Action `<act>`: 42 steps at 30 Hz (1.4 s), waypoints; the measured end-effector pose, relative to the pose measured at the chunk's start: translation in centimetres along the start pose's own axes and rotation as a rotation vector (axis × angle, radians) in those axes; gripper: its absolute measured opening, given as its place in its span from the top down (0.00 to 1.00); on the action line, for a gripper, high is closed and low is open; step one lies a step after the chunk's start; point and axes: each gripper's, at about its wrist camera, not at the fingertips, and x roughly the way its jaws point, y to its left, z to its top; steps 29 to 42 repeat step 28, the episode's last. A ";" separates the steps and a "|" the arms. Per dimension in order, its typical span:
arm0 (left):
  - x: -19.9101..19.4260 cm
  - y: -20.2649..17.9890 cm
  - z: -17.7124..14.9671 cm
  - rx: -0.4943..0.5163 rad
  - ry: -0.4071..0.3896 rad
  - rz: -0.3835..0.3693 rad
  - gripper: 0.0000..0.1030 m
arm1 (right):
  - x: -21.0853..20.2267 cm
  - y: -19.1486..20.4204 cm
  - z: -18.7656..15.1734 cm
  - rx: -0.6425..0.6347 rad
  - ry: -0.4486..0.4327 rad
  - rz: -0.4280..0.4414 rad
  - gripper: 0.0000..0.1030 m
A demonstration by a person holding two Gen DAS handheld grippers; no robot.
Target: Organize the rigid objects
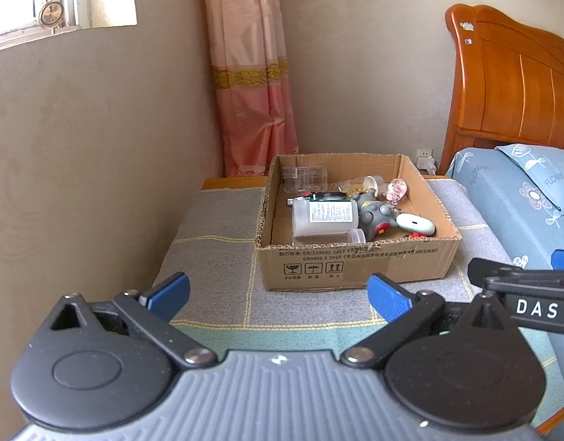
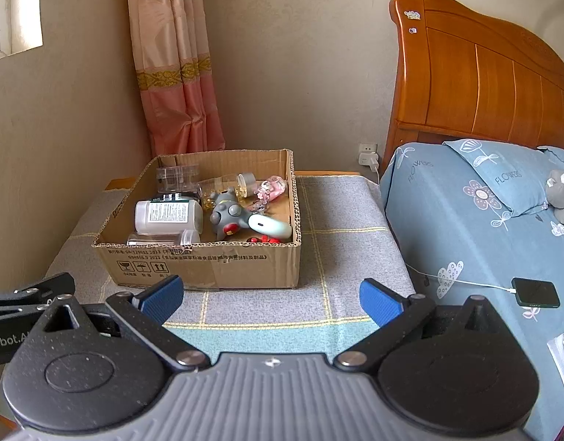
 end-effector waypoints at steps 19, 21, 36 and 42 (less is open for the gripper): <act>-0.1 0.0 0.0 -0.001 -0.002 0.002 0.01 | 0.0 -0.1 0.0 0.005 0.000 0.003 0.00; -0.1 0.0 0.1 -0.001 -0.002 0.002 0.01 | 0.0 0.0 -0.1 0.005 0.000 0.003 0.00; -0.3 0.0 0.1 -0.002 -0.002 0.000 0.01 | 0.0 0.1 -0.1 0.007 -0.001 0.003 0.00; -0.3 0.0 0.1 -0.002 -0.002 0.000 0.01 | 0.0 0.1 -0.1 0.007 -0.001 0.003 0.00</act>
